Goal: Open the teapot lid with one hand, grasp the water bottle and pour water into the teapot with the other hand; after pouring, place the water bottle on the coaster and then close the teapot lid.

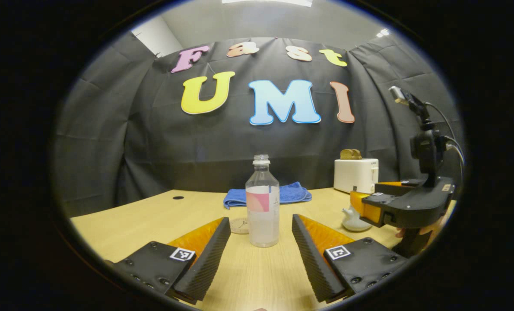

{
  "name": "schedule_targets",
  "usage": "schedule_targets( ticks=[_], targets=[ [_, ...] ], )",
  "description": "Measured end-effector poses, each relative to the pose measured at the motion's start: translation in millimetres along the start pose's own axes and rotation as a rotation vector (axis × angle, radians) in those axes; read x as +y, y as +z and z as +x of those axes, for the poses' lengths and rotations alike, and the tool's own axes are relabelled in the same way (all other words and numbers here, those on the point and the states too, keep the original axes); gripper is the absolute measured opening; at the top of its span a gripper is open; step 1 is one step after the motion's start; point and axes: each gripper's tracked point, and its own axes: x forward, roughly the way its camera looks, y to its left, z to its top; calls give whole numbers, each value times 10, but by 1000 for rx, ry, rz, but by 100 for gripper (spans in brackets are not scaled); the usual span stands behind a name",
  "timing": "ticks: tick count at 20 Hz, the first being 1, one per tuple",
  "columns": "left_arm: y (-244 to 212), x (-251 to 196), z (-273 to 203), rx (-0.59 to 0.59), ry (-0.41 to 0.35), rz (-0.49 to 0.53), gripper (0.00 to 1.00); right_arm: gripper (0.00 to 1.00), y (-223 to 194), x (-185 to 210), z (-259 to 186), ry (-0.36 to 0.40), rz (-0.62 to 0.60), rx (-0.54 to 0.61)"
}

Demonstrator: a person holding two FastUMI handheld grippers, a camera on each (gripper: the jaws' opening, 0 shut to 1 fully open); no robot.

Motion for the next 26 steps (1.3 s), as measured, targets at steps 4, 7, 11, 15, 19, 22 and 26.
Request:
schedule_targets(
  ticks=[4, 7, 11, 15, 19, 22, 26],
  targets=[
    [-5, 5, 3, 0, 0, -1, 99, 81, 82, -122, -18, -32, 58, -16],
    [1, 5, 5, 0, 0, 0, 99, 52, -35, -115, 99, -33, 71, 15],
    [-3, 5, 9, -1, 0, 0, 99, 36, -85, -98, 103, -32, 37, 42],
    [1, 4, 6, -1, 0, 0, 99, 36, -49, -80, 99, -24, 15, 30],
    [-3, 3, 8, -1, 0, 1, 99, 9, -62, -86, 120, -34, 1, 34],
    [4, 1, 2, -1, 0, 0, 99, 9, -49, -95, 115, -28, -5, 26],
    [-1, 3, 5, -1, -1, 0, 99, 9, 0, -78, 86, -14, -1, 2]
  ],
)
